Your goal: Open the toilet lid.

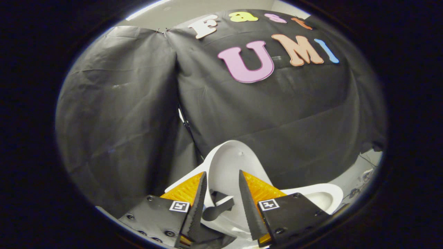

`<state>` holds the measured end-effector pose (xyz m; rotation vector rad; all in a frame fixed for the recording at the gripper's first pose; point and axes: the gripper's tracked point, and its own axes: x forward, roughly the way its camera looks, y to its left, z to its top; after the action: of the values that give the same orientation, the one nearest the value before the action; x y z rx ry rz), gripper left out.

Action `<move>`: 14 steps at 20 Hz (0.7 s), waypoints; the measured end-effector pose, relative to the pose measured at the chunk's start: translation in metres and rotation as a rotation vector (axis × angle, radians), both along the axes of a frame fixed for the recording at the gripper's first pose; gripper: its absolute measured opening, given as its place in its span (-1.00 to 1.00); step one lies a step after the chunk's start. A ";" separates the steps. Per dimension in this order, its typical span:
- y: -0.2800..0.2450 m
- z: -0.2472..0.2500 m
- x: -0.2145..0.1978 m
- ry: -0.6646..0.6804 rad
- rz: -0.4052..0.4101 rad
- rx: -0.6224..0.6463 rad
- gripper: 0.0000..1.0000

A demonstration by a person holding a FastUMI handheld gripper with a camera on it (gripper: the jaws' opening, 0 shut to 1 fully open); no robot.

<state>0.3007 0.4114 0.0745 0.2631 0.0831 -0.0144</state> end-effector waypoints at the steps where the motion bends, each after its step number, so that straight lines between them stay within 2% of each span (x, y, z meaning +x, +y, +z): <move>1: -0.013 0.006 -0.001 -0.008 -0.013 -0.013 0.13; 8: -0.094 0.044 -0.013 -0.111 -0.050 -0.082 0.19; 14: -0.182 0.072 -0.033 -0.192 -0.129 -0.122 0.24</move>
<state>0.2676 0.2291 0.1462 0.1469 -0.1257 -0.1219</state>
